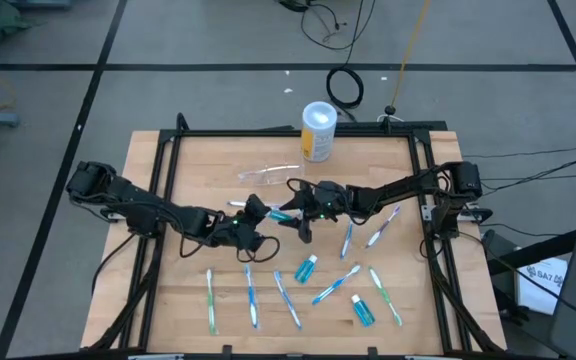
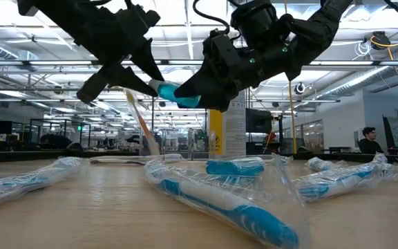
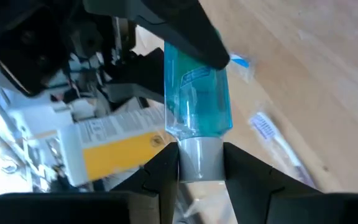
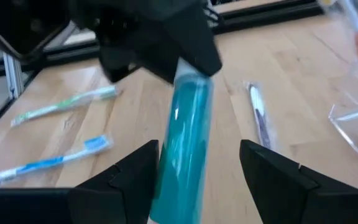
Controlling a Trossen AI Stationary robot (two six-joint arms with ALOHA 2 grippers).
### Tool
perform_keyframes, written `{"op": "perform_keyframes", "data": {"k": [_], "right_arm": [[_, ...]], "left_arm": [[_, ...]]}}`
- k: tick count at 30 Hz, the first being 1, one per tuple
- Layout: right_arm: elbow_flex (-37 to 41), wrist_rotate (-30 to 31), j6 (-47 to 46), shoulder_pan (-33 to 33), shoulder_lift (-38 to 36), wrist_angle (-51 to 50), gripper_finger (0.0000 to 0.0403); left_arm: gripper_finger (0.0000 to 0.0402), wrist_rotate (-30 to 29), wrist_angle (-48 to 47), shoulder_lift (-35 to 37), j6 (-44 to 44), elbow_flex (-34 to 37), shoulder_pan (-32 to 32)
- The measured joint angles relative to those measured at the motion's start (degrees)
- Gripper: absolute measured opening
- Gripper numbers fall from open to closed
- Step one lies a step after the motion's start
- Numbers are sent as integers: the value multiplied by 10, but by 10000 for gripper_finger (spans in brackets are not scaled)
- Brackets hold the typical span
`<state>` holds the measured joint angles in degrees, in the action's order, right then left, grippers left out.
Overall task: Pick & Place toothbrushing station
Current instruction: Put the top blue mouthwash into the middle section of the transparent organizer
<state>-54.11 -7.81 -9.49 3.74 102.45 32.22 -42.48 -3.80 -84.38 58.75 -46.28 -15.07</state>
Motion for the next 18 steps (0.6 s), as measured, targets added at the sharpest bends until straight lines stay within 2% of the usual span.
{"op": "perform_keyframes", "data": {"k": [3, 8, 18], "right_arm": [[0, -11, 12, 0, 0, -13, 217], [0, -57, 44, 0, 0, -10, 195], [0, -57, 40, 1, 0, -8, 129]], "left_arm": [[122, -2, 16, 0, 41, 0, 0], [122, -2, 20, 0, 59, 0, 0], [122, 0, 20, 0, 57, 0, 0]]}}
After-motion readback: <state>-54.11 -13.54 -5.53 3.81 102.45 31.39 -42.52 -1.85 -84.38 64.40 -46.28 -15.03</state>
